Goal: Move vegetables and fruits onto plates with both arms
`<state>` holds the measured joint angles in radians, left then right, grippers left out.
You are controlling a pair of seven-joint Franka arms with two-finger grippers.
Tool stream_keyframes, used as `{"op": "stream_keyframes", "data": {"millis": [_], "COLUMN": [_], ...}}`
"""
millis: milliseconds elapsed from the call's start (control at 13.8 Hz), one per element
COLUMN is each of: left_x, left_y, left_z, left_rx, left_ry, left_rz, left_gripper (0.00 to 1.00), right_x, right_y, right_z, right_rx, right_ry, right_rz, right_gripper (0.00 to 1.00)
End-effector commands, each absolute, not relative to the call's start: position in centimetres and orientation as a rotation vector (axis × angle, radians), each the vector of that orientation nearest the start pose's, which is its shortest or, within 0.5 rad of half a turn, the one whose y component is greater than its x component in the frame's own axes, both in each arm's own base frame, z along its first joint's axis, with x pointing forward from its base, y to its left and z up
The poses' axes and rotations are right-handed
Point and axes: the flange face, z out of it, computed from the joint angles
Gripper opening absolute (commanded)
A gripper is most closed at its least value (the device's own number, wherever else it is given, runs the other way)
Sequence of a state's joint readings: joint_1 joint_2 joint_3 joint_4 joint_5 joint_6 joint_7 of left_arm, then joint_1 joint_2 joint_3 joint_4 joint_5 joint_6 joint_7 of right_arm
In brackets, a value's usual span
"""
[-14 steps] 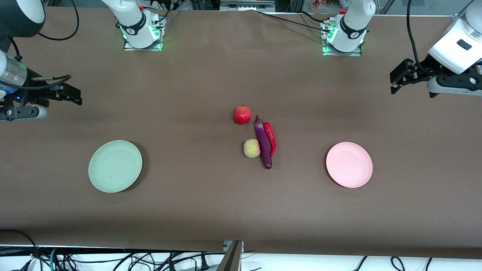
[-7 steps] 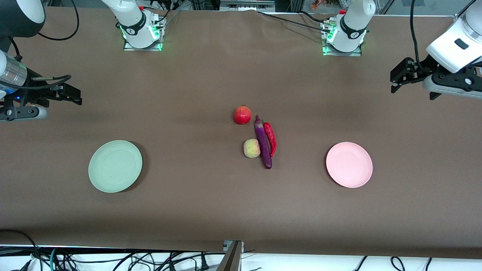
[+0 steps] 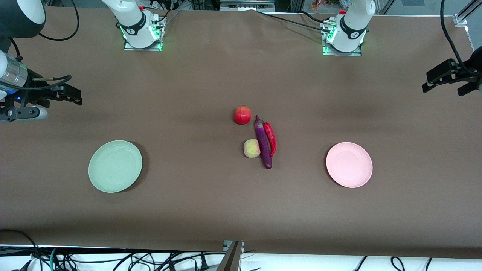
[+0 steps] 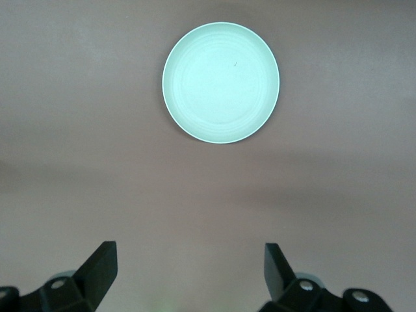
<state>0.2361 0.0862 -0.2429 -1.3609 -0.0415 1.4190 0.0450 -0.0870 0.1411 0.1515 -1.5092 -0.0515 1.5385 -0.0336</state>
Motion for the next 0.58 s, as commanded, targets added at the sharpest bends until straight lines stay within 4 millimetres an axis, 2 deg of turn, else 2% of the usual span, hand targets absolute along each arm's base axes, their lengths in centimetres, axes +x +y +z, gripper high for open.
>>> {"op": "stream_keyframes", "data": {"millis": [0, 145, 218, 291, 509], "left_x": [55.3, 53.9, 53.6, 53.6, 53.7], "left_y": [-1.3, -3.0, -4.8, -5.3, -4.7], "left_z": [67.9, 69.7, 69.9, 70.0, 69.9], "left_rx": [-3.207, -3.2, -3.189, -3.188, -3.191], "left_ry": [0.14, 0.182, 0.235, 0.248, 0.231], "left_rz": [0.036, -0.007, -0.01, -0.02, -0.018], "left_gripper": [1.0, 1.0, 1.0, 1.0, 1.0], "right_x": [59.4, 59.4, 59.4, 59.4, 59.4], "right_y": [2.5, 2.5, 2.5, 2.5, 2.5], "right_z": [57.4, 57.4, 57.4, 57.3, 57.4], "right_rx": [-3.151, -3.151, -3.151, -3.151, -3.151], "right_ry": [-0.14, -0.143, -0.143, -0.143, -0.145], "right_rz": [0.162, 0.159, 0.159, 0.162, 0.159], "right_gripper": [1.0, 1.0, 1.0, 1.0, 1.0]}}
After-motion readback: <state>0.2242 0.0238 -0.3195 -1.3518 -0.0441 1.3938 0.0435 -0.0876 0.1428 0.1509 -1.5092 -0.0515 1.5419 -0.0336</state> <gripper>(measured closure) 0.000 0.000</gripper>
